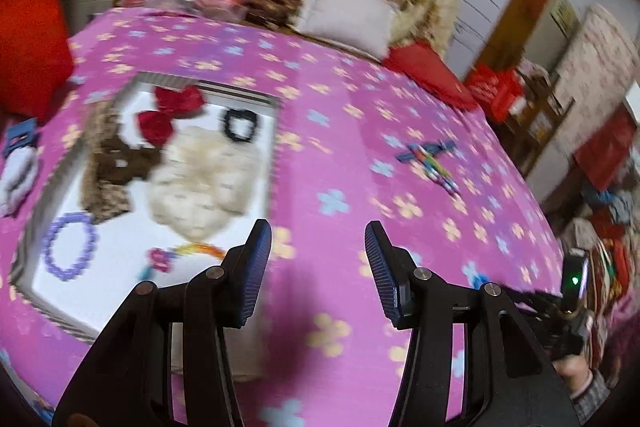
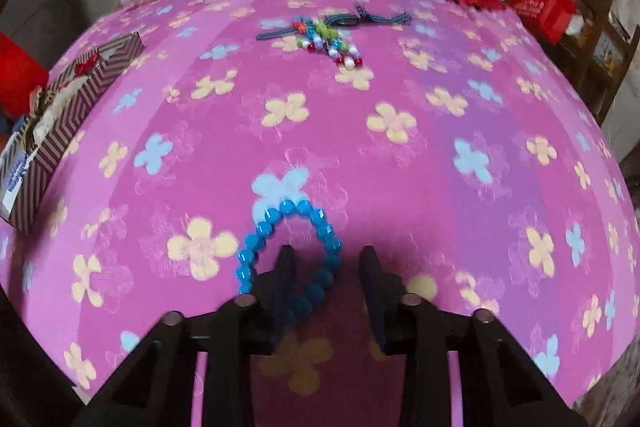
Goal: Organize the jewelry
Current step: 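Withdraw both tools from the tray back toward the bracelet bundle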
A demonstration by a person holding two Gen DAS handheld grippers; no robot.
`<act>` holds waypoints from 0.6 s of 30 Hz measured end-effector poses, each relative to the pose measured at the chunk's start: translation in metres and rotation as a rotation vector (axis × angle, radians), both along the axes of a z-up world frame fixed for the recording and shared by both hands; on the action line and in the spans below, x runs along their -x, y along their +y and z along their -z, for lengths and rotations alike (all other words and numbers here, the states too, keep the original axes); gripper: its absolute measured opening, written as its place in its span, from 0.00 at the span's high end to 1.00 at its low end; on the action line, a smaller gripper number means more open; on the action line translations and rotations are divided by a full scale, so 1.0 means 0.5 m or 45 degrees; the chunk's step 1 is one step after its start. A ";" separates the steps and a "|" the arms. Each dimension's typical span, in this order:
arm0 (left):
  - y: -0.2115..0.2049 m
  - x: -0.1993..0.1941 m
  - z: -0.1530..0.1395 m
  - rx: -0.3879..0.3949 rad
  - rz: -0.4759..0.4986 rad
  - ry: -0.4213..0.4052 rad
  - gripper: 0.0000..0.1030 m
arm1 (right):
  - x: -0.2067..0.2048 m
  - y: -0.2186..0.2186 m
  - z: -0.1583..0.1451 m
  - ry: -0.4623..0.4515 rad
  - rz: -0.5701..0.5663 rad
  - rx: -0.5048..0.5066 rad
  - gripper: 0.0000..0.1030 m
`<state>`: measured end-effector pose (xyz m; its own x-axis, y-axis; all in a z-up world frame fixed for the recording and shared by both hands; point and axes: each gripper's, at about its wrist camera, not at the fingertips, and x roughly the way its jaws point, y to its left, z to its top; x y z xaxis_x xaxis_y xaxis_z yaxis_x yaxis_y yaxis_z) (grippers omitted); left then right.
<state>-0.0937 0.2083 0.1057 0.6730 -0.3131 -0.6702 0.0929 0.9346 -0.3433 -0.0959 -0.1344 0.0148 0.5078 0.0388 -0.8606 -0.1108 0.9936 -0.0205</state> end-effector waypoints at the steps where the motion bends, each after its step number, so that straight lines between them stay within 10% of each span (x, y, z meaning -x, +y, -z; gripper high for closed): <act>1: -0.021 -0.009 0.000 0.001 0.025 0.024 0.53 | 0.000 -0.001 0.002 -0.003 -0.010 -0.008 0.88; 9: -0.152 -0.106 0.003 0.004 0.107 0.159 0.53 | -0.098 -0.056 -0.003 -0.042 0.056 -0.021 0.93; 18: -0.344 -0.309 0.023 -0.178 0.237 0.251 0.53 | -0.143 -0.166 0.004 -0.058 0.136 -0.333 0.92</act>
<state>0.0608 0.0364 0.0941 0.4649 -0.3143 -0.8277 0.2116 0.9472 -0.2408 -0.0243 -0.2172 0.0129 0.5587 0.2008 -0.8047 -0.0101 0.9718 0.2355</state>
